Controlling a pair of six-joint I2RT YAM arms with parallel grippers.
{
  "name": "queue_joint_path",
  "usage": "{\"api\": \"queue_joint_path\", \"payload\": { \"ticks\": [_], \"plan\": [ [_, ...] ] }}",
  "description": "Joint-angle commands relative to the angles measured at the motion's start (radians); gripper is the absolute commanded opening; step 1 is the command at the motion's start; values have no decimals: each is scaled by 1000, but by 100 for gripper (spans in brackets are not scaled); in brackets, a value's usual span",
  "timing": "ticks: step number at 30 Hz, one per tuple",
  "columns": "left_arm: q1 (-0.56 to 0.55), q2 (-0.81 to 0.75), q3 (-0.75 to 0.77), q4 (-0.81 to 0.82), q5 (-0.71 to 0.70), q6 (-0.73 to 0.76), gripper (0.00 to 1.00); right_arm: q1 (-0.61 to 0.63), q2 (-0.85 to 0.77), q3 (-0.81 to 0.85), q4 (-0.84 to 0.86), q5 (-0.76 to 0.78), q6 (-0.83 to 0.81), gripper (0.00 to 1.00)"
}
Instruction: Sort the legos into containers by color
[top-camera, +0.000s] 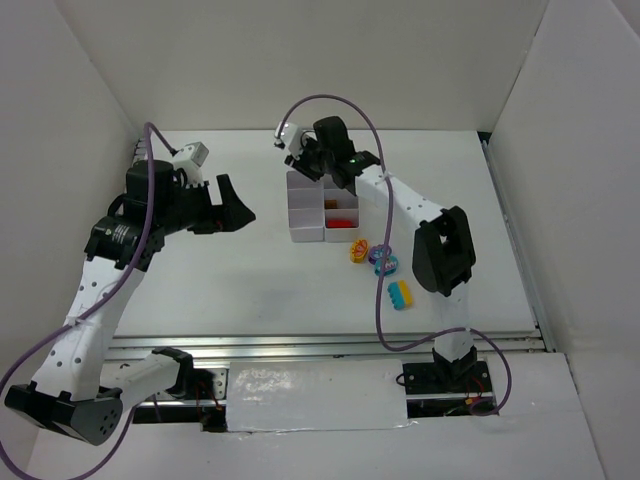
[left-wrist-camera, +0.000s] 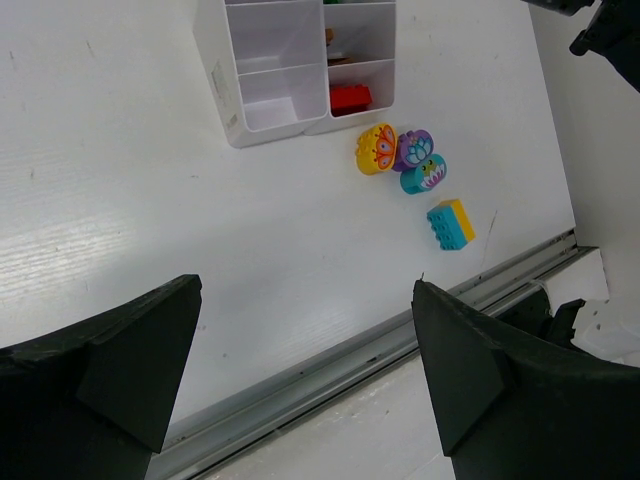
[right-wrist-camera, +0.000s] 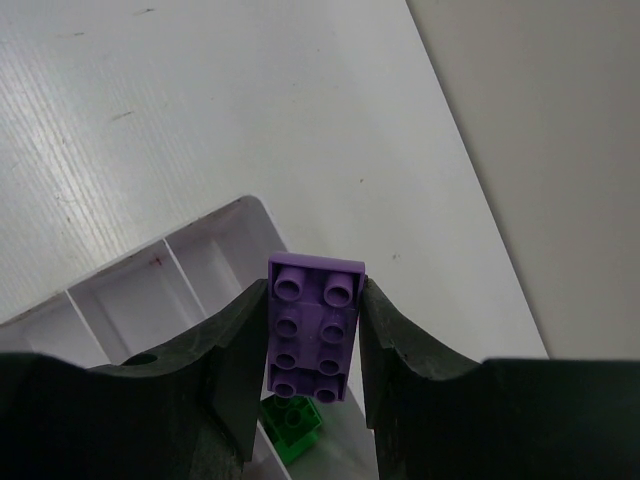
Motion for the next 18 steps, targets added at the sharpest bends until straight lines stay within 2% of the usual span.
{"api": "queue_joint_path", "payload": {
  "ticks": [1,14,16,18],
  "plan": [
    [5,-19,0,36,12,33,99,23,-20,-23,65,12,19,9],
    [4,-16,-12,59,33,39,100,32,-13,-71,97,35,49,19],
    [4,-16,-14,61,36,39,99,32,-8,-75,109,43,58,24],
    [4,-16,-15,64,36,39,99,34,-2,-74,112,48,61,25]
  ]
}}
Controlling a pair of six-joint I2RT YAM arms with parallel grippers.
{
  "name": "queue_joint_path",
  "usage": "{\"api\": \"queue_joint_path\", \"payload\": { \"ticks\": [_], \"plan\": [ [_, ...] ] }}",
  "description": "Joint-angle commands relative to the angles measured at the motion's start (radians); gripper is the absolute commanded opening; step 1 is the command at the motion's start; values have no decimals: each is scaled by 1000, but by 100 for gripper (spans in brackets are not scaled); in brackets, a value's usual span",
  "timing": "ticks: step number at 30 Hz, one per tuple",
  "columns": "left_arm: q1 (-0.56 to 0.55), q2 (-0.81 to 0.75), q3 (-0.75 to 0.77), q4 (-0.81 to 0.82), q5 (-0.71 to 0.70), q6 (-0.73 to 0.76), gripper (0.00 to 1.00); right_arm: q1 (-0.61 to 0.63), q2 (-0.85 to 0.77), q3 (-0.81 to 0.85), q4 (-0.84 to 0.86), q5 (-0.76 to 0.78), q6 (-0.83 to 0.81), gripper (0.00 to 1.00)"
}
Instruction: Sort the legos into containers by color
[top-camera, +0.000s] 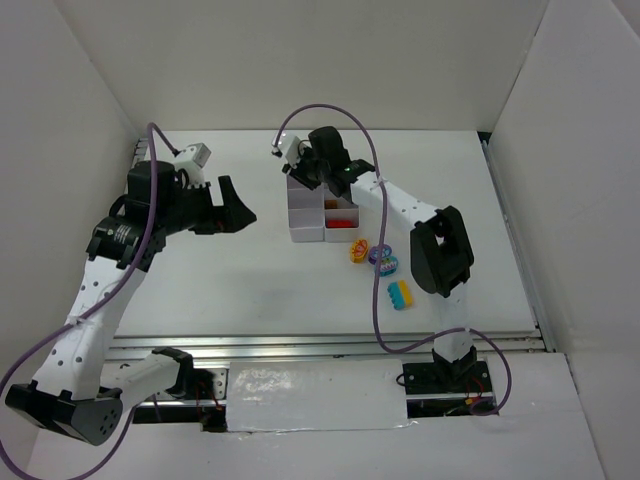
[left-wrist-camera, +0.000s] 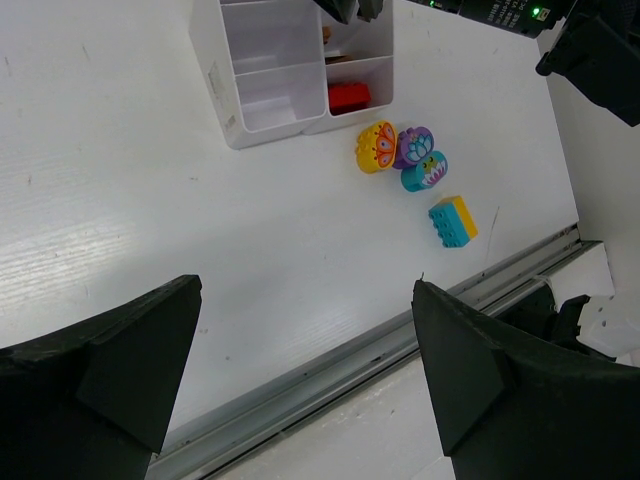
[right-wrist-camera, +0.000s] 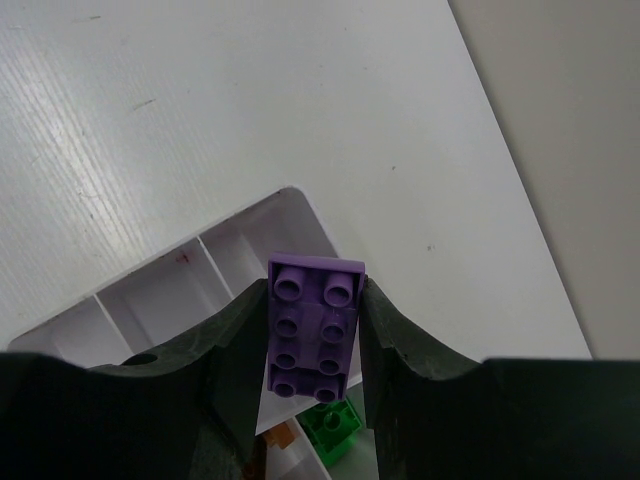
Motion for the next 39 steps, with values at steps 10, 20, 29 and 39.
{"api": "queue_joint_path", "payload": {
  "ticks": [10,20,29,39],
  "plan": [
    [4,-26,-14,62,29,19,100,6,3,-25,80,7,45,38],
    [5,-29,-22,75,23,11,100,5,-1,-23,67,-4,53,57],
    [4,-33,-12,72,13,5,100,-4,-62,-42,92,-22,169,56],
    [4,24,69,23,-56,-29,100,-36,-443,-184,13,453,871,100]
  ]
}}
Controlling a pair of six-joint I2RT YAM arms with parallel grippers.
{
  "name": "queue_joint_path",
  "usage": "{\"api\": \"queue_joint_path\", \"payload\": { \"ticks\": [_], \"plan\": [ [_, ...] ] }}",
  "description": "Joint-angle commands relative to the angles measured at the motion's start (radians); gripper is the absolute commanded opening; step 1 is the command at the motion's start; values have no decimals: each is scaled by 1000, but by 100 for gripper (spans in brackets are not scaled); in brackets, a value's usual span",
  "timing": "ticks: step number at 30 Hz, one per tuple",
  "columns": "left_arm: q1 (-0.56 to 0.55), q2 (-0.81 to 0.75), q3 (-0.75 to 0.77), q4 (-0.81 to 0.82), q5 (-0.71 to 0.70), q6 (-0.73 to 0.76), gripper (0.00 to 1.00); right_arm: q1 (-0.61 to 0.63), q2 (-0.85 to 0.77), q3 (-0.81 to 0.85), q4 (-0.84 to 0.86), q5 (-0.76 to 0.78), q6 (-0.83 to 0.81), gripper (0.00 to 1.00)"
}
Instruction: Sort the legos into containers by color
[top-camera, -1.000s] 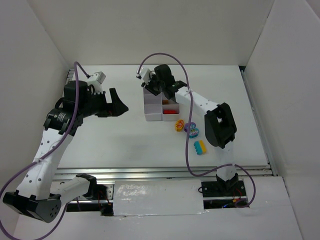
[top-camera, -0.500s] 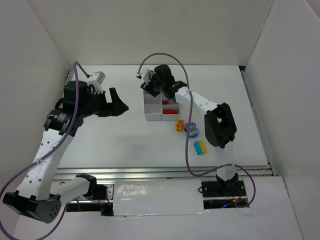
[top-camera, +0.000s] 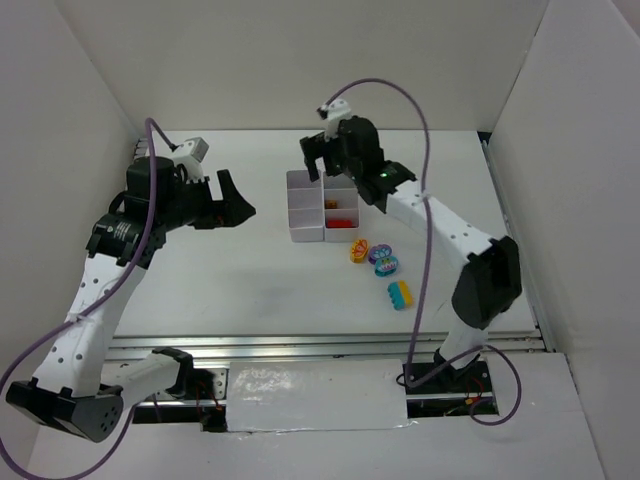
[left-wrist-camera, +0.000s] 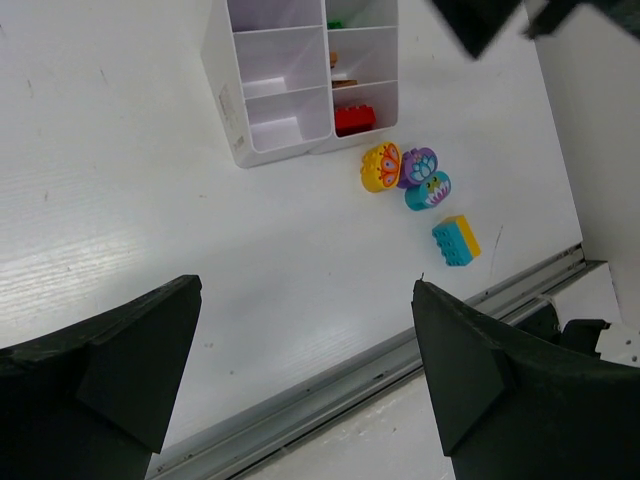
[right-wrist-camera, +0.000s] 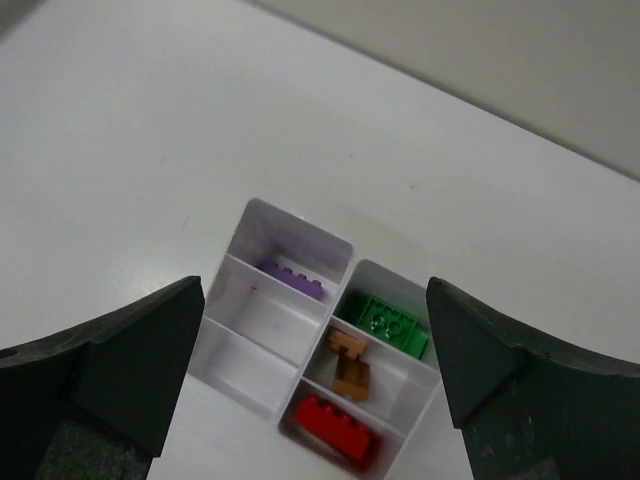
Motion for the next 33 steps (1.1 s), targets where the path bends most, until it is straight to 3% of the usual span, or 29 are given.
{"api": "queue_joint_path", "payload": {
  "ticks": [1,5,9,15,18,33],
  "plan": [
    [4,20,66,0,-48,-25,99,-32,-165,4,-139,263,369,100],
    [4,74,97,-30,-91,-48,99,-114,-259,-77,-314,150,473,100],
    [4,106,135,-89,-181,-92,99,-227,-412,-371,-318,-15,598,100],
    [4,134,105,-86,-135,-114,99,-238,-423,-563,-437,-34,603,100],
    [4,140,80,-55,-83,-125,100,-238,-426,-629,-394,-34,572,100],
    [5,136,36,-50,-17,-91,99,-236,-199,-620,-316,3,412,100]
  ]
}}
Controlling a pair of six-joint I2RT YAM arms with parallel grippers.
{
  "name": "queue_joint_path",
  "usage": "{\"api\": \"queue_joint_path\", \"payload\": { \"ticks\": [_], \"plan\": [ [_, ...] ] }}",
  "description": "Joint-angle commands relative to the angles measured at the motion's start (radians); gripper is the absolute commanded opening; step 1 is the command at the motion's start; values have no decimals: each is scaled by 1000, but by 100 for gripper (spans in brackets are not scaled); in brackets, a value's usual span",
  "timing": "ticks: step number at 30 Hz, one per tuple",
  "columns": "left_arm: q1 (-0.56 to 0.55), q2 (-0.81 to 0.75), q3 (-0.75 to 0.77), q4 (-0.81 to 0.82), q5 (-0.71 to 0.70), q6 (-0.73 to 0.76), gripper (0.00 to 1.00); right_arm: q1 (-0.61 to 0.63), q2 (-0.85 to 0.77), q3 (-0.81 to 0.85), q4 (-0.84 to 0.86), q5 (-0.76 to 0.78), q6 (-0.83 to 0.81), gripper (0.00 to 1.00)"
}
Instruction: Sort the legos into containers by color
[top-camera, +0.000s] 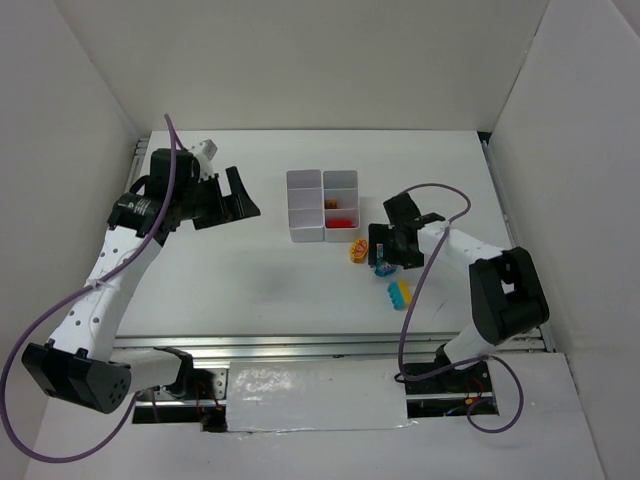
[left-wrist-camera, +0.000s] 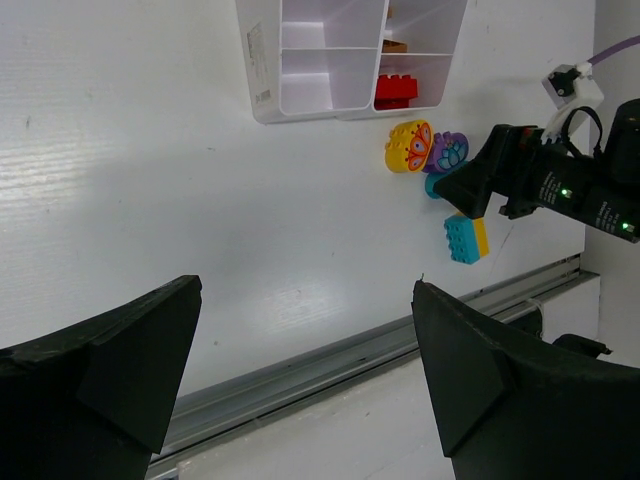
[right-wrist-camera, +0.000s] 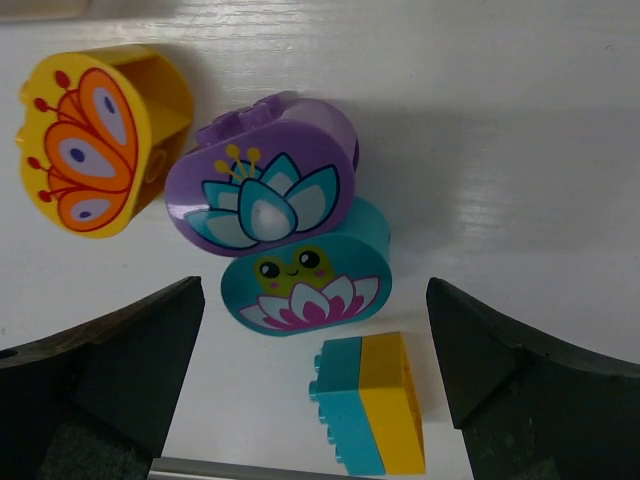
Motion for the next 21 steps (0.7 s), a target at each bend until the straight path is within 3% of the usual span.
{"api": "queue_joint_path", "payload": {
  "ticks": [1,14,21],
  "plan": [
    [2,-16,-7,22,24,14,100,10,24,45,53,31,-39,99],
    [4,-6,-24,31,34,18,100,46,144,101,41,104,-42,81],
    [2,2,-17,34,28,25,100,46,67,68,53,137,-10,38]
  ]
}}
